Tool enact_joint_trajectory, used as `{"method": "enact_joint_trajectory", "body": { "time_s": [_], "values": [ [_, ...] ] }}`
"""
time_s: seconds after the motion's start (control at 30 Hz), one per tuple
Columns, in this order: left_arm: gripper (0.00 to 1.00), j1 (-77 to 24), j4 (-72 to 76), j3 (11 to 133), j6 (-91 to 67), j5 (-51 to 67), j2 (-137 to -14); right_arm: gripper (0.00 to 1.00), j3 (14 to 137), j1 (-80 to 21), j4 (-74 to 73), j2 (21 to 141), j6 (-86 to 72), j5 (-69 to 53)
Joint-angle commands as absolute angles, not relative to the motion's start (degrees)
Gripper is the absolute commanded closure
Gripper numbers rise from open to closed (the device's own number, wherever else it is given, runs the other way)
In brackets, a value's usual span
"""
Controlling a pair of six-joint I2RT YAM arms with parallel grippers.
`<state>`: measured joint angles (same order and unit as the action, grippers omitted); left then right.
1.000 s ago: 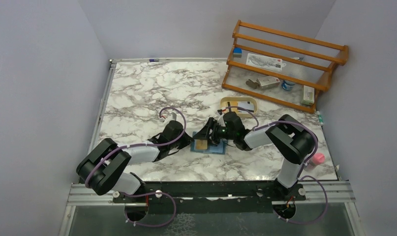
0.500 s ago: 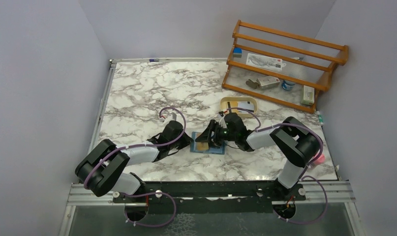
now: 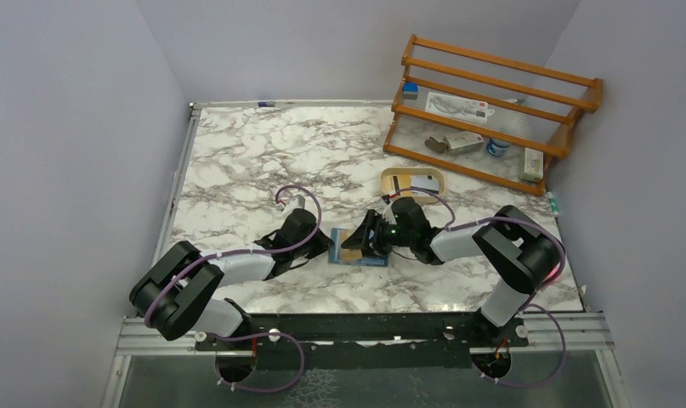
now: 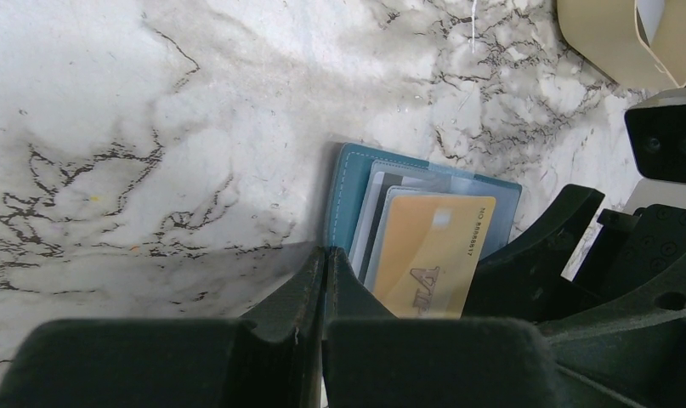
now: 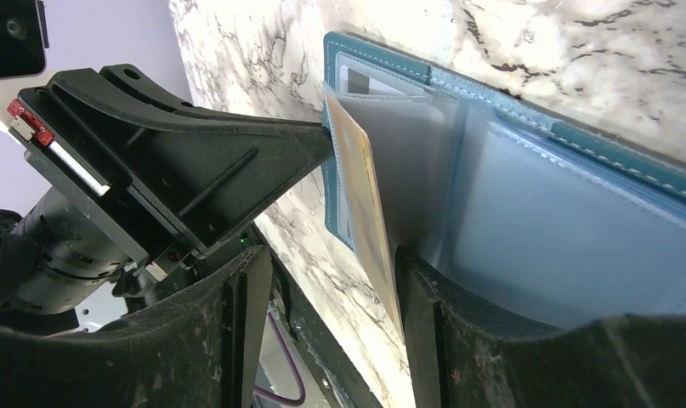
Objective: Take the credit cards out of the card holder
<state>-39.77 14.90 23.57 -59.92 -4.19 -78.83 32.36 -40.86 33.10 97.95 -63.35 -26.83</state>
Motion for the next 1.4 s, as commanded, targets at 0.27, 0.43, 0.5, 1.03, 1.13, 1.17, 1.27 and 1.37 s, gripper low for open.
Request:
{"method": "enact_joint_trajectory", "body": {
  "time_s": [0.27, 0.43, 0.5, 1.03, 1.13, 1.17, 1.27, 1.37],
  "values": [
    [1.0, -39.9, 13.2, 24.6, -58.7, -5.5, -78.6, 0.42, 28.0, -38.1, 30.6, 93.3, -61.4, -26.3],
    [1.0, -39.9, 13.2, 24.5, -58.7, -5.4, -78.9, 0.5, 26.9, -37.2, 31.4, 92.9, -61.3, -26.6],
    [1.0, -39.9, 13.2, 24.5, -58.7, -5.4, -79.0, 0.56, 26.9, -37.1, 32.1, 93.0, -61.4, -27.0],
    [1.0, -39.8, 13.2, 24.6, -58.5, -5.3, -79.6, 0.99, 24.8, -33.9, 29.3, 90.2, -59.8, -28.3],
    [1.0, -39.8, 13.2, 24.5, -58.4, -5.3, -79.6, 1.0, 23.2, -31.8, 26.8, 87.1, -58.3, -27.8],
    [1.0, -39.8, 13.2, 24.5, -58.4, -5.3, -79.5, 0.99, 22.8, -31.1, 25.7, 85.9, -57.7, -27.5],
    [1.0, -39.8, 13.3, 24.4, -58.4, -5.3, -79.5, 0.99, 22.3, -30.3, 21.2, 82.6, -54.9, -25.5],
    [1.0, -39.6, 13.3, 24.4, -58.3, -5.2, -79.5, 0.99, 22.2, -30.2, 15.9, 78.1, -52.6, -23.0]
  ]
}}
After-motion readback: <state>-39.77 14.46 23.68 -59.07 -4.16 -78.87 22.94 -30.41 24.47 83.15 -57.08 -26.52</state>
